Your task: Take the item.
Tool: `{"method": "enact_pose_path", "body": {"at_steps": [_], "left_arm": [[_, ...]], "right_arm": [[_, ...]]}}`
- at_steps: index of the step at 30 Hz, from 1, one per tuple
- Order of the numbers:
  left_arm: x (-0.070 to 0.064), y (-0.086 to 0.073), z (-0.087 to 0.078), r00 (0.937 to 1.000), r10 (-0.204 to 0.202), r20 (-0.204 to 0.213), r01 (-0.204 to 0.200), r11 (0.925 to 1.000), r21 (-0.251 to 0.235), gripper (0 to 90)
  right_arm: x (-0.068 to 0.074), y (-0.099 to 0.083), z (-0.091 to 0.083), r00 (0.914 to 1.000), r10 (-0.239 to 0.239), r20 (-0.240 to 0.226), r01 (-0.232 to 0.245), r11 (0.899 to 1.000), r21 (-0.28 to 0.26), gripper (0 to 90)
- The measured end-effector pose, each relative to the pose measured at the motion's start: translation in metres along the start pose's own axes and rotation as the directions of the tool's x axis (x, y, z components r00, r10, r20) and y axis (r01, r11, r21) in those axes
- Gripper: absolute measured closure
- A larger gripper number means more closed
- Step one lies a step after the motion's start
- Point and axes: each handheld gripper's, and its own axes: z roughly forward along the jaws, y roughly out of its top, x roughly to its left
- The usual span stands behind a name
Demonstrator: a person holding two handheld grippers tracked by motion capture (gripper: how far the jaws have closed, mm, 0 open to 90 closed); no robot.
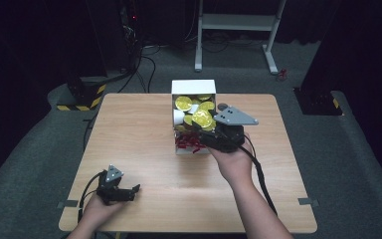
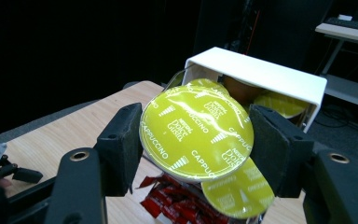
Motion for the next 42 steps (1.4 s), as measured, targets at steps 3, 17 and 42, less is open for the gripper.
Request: {"method": "enact_pose_path", "body": {"at_steps": [3,17,42], "left_arm": [[0.0,0.0,0.0,1.0,-0.004,0.003,0.004,1.0,0.001,4.8],[0.0,0.0,0.0,1.0,-0.005,0.003,0.005,1.0,0.002,4.8],[0.0,0.001,0.001,0.9999,-0.008,0.007,0.008,1.0,0.005,4.8]], "right_arm": [[0.0,-0.004,-0.006,1.0,0.001,0.001,-0.001,1.0,0.001,38.0],[-0.002,-0.024,-0.026,0.9999,0.008,0.008,-0.008,1.0,-0.001,38.0],[0.004,-0.082,-0.037,0.9996,0.008,0.029,-0.01,0.998,0.068,38.0]]}}
